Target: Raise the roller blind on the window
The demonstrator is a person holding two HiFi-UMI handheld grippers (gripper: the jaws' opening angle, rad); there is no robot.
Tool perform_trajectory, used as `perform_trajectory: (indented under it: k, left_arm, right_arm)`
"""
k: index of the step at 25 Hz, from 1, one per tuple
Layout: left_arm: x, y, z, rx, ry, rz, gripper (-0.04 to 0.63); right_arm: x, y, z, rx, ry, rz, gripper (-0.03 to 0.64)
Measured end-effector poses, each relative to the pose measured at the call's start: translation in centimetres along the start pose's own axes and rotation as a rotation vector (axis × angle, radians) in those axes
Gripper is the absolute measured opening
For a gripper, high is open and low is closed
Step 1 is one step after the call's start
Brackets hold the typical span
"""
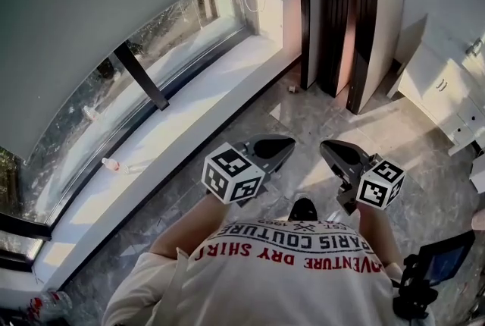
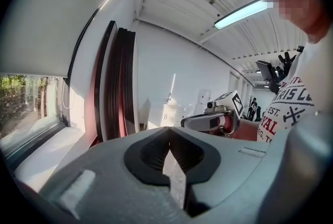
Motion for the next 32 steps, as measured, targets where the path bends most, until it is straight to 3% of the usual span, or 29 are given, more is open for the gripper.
perform_trajectory:
  k: [9,15,27,32]
  left_arm:
    - [-4.8,7.8,11.7,-0.078,-0.018,-0.034,0.005]
    - [-7.9,10.6,18.3,-0.106,-0.043,-0.033,0.005]
    - [-9.4,15.4,19.8,-0.196,-0.080,-0.039,0.005]
    - [-9.5,19.9,20.4,-0.212,-0.103,-0.052,0.005]
  right_arm:
    - [-6.2,-14.9,2.0,-0.068,0.028,0.007,0.006]
    - [-10.3,-21.8,2.6,-0.108,0.038,-0.018,0.006]
    - [-12.7,-27.0,6.5,-0.189,0.039,-0.034,0.006]
    - [-12.6,-29.7,10.3,-0.203,0.078,-0.026,0.006]
Point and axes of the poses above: the fingertips, and each gripper's own axes: z forward along the fingers, y to its left, x out of its underside, the point moved 6 cm from there along -z, backward along the fingers, and after that the axes turned 6 degrees about -x, right-handed, at the moved point
